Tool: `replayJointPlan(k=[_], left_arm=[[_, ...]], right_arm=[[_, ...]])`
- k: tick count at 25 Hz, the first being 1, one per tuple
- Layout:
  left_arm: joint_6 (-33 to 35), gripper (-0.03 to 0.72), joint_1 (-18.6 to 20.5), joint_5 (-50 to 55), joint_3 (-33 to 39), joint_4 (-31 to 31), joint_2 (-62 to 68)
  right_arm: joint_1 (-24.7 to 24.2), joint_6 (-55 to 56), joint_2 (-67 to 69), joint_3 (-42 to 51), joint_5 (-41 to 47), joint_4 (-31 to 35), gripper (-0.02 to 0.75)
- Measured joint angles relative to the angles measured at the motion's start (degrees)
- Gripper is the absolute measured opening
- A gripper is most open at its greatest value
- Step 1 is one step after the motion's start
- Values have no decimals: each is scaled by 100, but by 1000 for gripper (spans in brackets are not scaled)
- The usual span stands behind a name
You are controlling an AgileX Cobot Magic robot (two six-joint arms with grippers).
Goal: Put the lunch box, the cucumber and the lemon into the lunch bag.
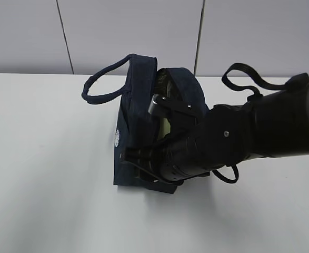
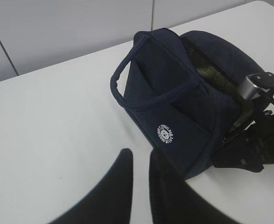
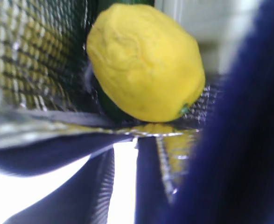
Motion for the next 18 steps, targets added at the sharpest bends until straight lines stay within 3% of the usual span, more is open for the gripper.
replayJointPlan(k=[4,13,18], left_arm=[[0,59,0,0,0,0,0],[0,59,0,0,0,0,0],[0,59,0,0,0,-30,0]], right_arm=[[-3,0,0,0,38,0,269],[-58,0,0,0,345,-156,161],[-64,0,0,0,293,-149,143]])
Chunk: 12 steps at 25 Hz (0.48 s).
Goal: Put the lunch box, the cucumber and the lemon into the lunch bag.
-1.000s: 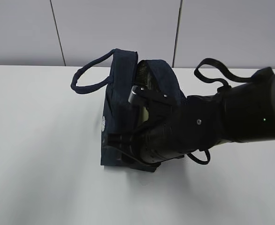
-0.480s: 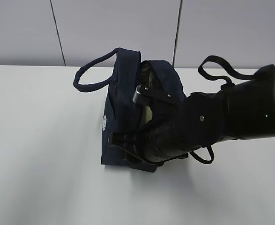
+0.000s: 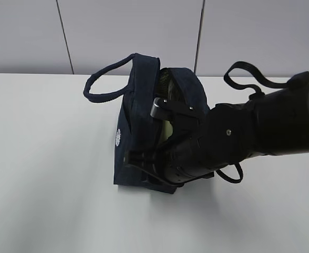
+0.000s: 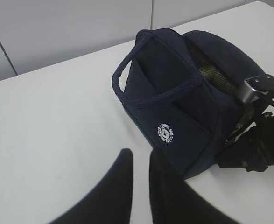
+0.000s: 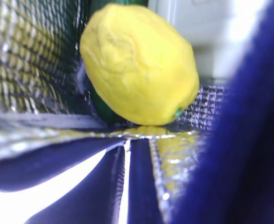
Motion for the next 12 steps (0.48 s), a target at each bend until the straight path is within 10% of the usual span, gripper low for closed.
replayJointPlan(k=[12], left_arm=[[0,59,0,0,0,-13,0]], right_arm=[[0,0,13,0,-252,13,140]])
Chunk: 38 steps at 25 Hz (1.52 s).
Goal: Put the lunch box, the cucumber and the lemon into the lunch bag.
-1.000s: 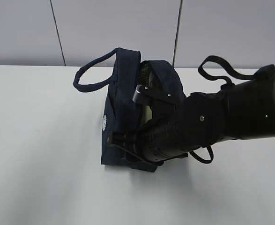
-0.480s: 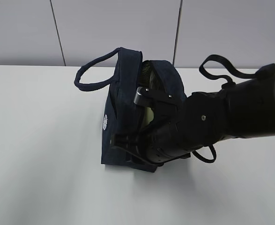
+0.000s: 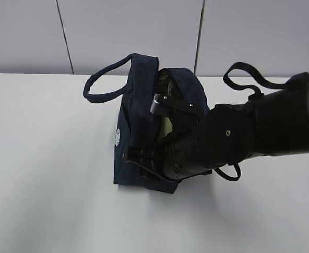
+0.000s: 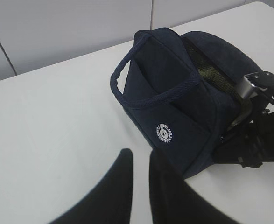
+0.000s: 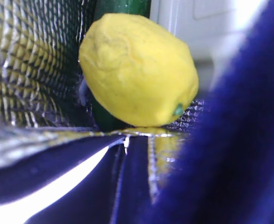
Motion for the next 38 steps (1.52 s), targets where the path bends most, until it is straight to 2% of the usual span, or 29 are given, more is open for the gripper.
replayJointPlan(k=[9,14,21,26,38], left_arm=[[0,59,0,0,0,0,0],[0,59,0,0,0,0,0],[0,59,0,0,0,0,0],[0,59,0,0,0,0,0],[0,59,0,0,0,0,0]], right_arm=[[0,0,97,0,-267,105,130],[0,0,97,0,-267,117,1],[0,-23,97,0,128,36,0],[0,-23,-61,0,625,-269,0],[0,-31,-671,0,975,-932,0]])
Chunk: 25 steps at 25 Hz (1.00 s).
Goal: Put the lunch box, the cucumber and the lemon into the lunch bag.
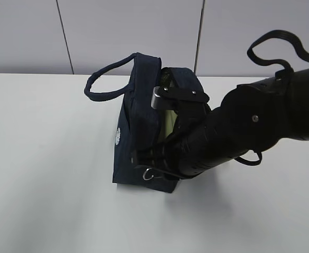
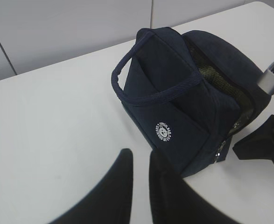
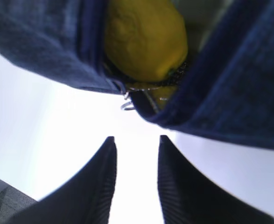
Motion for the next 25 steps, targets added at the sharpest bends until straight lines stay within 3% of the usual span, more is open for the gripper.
replayJointPlan(k=[3,7,9,14,25], left_arm=[[0,59,0,0,0,0,0],[0,59,0,0,0,0,0],[0,59,0,0,0,0,0],[0,59,0,0,0,0,0],[0,59,0,0,0,0,0]], right_arm=[[0,0,0,0,72,-100,38],[0,0,0,0,225,-122,246],[0,0,0,0,261,-55,306],[-9,-4,0,0,271,117,322],[-9,-14,-8,0,342,-540,330]])
